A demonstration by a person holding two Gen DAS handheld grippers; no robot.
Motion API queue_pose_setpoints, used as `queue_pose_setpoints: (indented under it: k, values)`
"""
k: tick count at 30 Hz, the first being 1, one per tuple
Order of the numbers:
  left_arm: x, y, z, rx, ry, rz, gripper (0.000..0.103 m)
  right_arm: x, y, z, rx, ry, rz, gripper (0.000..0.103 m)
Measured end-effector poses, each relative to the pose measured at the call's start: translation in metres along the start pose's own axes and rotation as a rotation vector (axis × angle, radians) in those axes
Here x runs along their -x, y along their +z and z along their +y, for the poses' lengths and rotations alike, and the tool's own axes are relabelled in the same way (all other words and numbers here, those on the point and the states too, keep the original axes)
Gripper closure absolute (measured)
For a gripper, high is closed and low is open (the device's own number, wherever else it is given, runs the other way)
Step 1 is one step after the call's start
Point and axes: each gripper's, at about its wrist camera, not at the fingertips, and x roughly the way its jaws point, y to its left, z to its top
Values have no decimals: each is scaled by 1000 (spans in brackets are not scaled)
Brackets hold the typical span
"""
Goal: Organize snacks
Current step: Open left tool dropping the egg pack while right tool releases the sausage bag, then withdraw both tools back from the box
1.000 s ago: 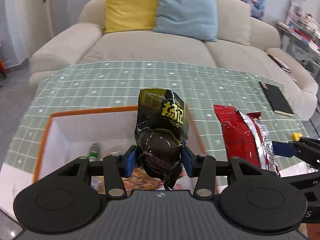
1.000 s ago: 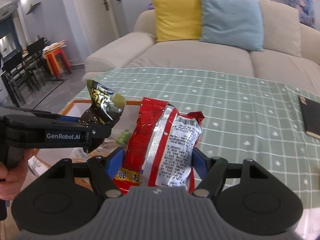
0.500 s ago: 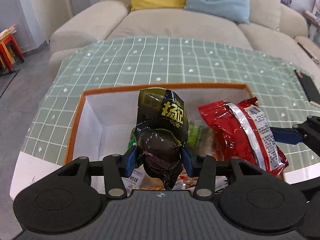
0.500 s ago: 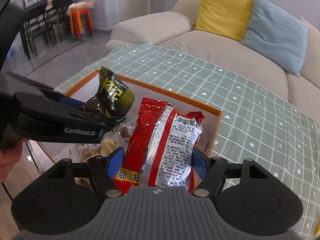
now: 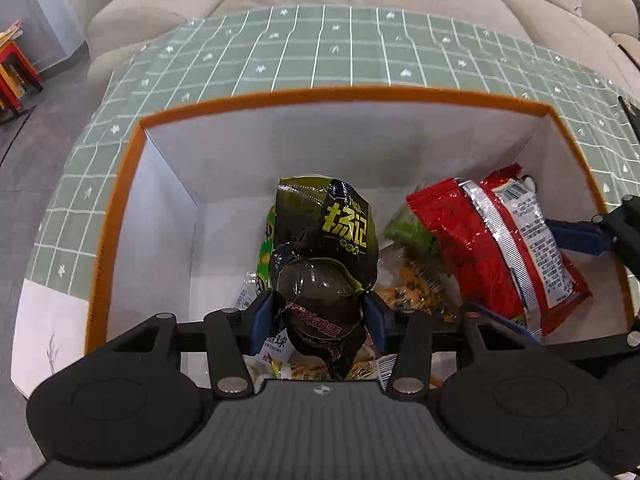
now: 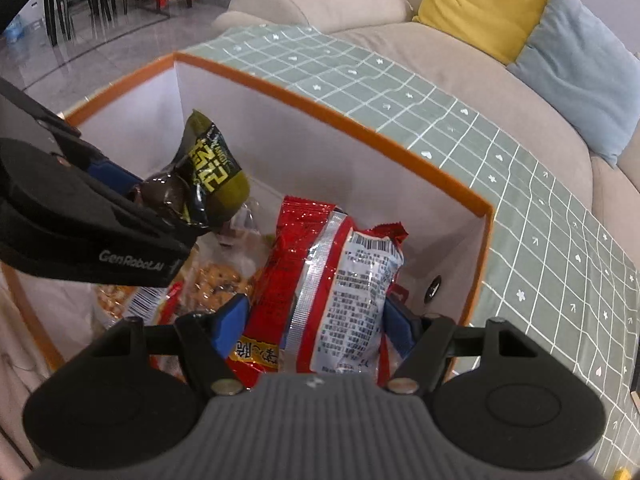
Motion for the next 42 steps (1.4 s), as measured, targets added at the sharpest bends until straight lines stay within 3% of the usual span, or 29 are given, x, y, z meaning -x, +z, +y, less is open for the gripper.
queue_pose_setpoints:
  k: [5, 10, 14, 18, 33, 42]
  values:
    - [-11, -2, -1, -7, 13, 45, 43, -2, 0, 1, 23, 5, -4, 31]
    - [-4, -2, -3, -24, 18, 31, 37, 1, 0, -1, 13, 13, -2, 28]
    - [11, 0, -6, -54, 33, -21, 28, 12, 0, -2, 17, 11, -15, 19]
    - [34, -2, -5, -49, 32, -87, 26, 32, 2, -7, 1, 18, -62, 12]
    - [146, -28, -26, 25, 63, -446, 25, 141, -15, -52, -314, -1, -270, 8]
    - [169, -55, -46, 42, 50, -539, 25, 190, -57, -57, -407, -62, -346, 4]
